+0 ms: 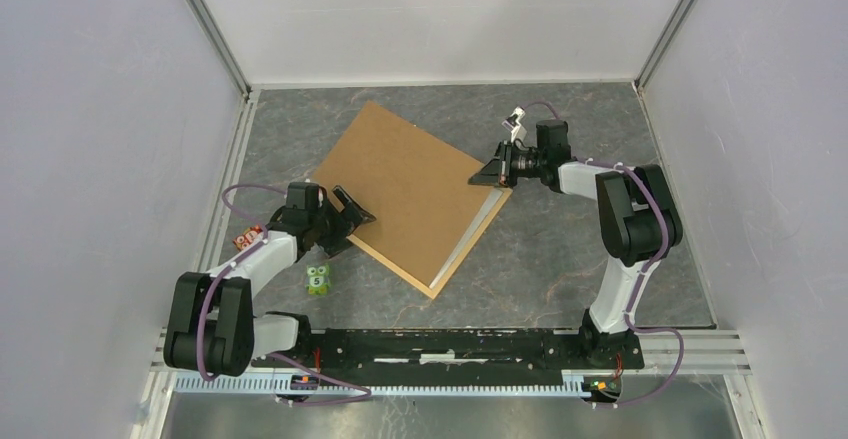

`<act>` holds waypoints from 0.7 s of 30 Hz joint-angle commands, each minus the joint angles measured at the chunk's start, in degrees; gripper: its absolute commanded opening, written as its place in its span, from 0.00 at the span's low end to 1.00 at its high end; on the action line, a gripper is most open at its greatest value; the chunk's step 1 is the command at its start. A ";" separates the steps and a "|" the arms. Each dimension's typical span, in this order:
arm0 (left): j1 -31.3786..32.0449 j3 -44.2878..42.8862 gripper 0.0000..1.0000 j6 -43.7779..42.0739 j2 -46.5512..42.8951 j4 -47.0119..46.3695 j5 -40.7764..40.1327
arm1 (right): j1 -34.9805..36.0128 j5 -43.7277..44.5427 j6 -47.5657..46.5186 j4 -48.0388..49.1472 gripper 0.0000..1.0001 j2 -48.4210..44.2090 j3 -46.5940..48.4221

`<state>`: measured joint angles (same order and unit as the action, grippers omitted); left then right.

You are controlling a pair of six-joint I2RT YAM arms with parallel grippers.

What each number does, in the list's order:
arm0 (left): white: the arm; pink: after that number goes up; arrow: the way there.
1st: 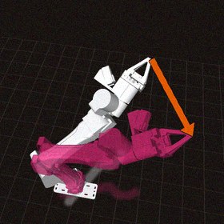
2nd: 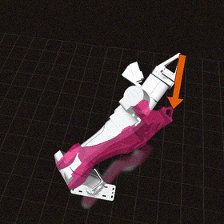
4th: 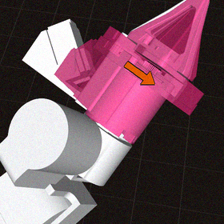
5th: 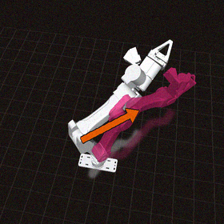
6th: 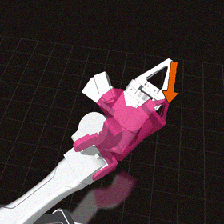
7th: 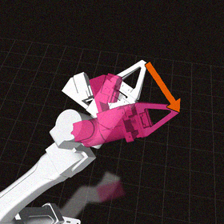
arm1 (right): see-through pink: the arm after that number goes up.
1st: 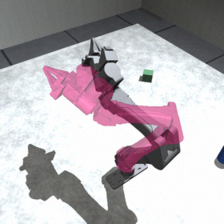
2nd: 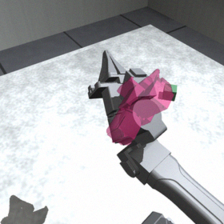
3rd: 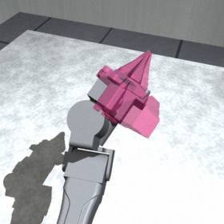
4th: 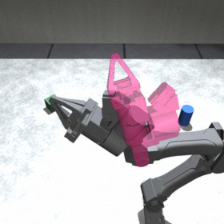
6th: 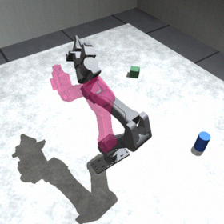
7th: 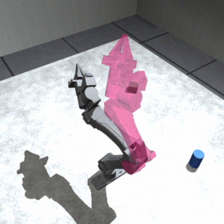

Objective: Put the photo into the frame

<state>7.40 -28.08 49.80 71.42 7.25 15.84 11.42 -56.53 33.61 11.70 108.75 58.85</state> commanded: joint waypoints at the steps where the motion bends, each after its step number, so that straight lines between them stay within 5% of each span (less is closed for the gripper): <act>1: 0.01 -2.31 1.00 -0.56 0.42 -0.04 0.70 | 0.05 1.87 -8.19 -5.53 0.00 0.12 0.08; 13: -0.02 -3.19 1.00 0.92 0.54 -0.06 1.50 | 0.79 3.23 -10.40 -11.59 0.00 1.02 3.20; 21: -0.02 -4.78 1.00 -0.82 0.45 1.42 2.38 | 1.90 4.30 -7.51 -5.37 0.00 -0.58 -1.94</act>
<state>7.40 -29.74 49.78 72.12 10.07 16.25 10.98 -56.16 30.61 5.78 108.75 59.92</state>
